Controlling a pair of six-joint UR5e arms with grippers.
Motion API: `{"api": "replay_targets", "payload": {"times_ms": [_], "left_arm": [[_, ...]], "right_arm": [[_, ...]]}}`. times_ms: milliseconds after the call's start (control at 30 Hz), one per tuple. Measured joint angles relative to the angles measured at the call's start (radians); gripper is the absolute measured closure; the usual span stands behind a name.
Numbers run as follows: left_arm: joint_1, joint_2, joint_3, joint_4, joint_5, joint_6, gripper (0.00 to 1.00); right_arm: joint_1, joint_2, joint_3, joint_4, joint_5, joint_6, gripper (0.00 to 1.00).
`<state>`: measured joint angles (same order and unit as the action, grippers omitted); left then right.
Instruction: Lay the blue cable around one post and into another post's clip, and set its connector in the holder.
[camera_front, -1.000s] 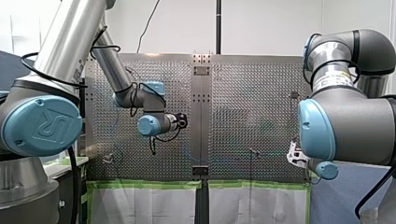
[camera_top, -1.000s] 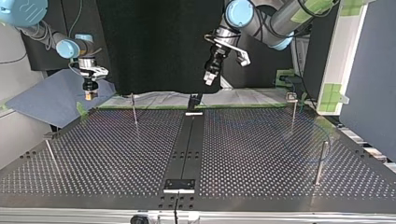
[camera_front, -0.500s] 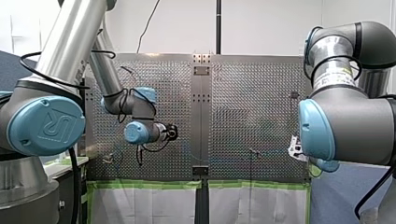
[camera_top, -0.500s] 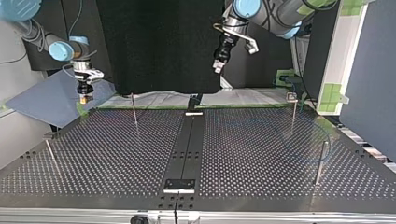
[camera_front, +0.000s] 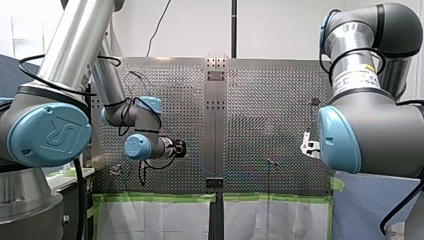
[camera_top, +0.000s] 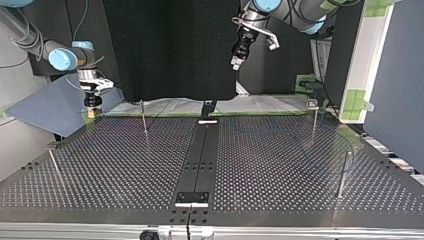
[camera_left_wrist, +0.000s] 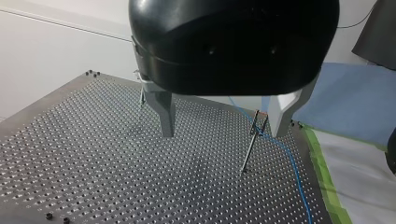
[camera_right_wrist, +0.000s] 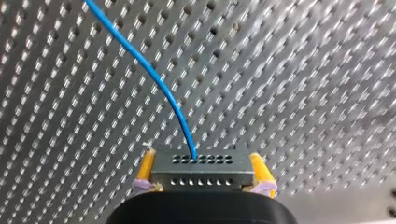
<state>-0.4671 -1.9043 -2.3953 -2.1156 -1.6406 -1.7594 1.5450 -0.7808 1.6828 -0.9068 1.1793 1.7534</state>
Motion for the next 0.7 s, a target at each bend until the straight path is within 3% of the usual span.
{"api": "replay_targets", "payload": {"times_ms": [267,533,700], "left_arm": [[0.000,0.000,0.000,0.003,0.003,0.000,0.02],[0.001,0.000,-0.001,0.008,0.003,0.000,0.02],[0.002,0.000,0.000,0.009,0.003,0.000,0.02]], "right_arm": [[0.063,-0.064,0.000,0.063,0.061,0.011,1.00],[0.120,-0.122,0.000,0.119,0.118,0.010,1.00],[0.133,-0.159,0.000,0.154,0.136,0.017,1.00]]}}
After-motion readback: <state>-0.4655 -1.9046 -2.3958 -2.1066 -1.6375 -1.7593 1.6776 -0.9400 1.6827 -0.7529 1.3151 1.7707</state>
